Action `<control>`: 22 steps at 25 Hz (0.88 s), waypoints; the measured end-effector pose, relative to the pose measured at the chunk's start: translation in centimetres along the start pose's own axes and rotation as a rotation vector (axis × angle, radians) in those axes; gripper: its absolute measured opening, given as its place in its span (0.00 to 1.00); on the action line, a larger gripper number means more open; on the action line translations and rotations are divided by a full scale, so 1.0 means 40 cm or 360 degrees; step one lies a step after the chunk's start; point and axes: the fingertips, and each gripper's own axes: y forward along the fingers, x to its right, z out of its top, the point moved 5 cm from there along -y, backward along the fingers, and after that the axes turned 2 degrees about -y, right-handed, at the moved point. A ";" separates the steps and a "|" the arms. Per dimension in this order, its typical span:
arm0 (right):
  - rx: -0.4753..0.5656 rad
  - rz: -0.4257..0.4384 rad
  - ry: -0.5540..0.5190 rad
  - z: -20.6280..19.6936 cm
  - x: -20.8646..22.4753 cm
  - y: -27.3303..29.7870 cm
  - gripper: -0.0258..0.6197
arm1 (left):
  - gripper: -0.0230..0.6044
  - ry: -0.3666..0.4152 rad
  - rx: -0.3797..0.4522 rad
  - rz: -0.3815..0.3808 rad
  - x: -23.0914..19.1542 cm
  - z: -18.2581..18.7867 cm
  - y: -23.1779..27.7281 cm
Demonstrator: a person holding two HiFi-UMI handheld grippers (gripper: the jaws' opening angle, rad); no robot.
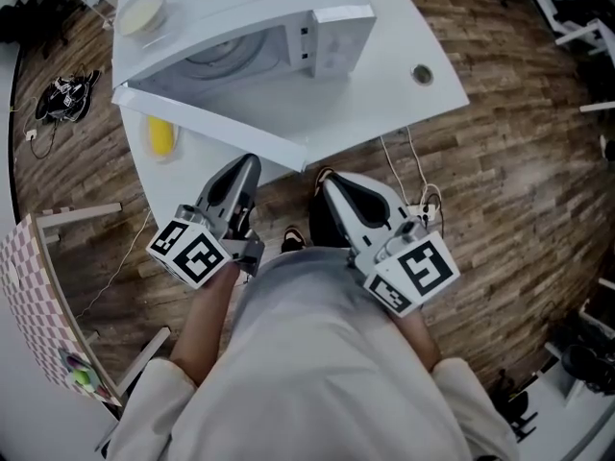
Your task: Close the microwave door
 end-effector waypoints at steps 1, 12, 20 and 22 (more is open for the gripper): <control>0.0003 0.0002 0.0004 0.001 0.000 0.001 0.08 | 0.06 -0.0004 0.0000 -0.0002 0.000 0.000 0.000; -0.0011 0.0007 0.0029 0.008 0.023 0.042 0.08 | 0.06 0.0010 -0.0034 -0.0005 -0.016 0.017 0.038; -0.0023 0.0010 0.0044 0.019 0.054 0.064 0.08 | 0.06 -0.0019 -0.0039 -0.0011 -0.022 0.032 0.065; -0.0022 0.0005 0.0046 0.023 0.062 0.069 0.08 | 0.06 -0.0025 -0.0042 -0.0011 -0.026 0.034 0.071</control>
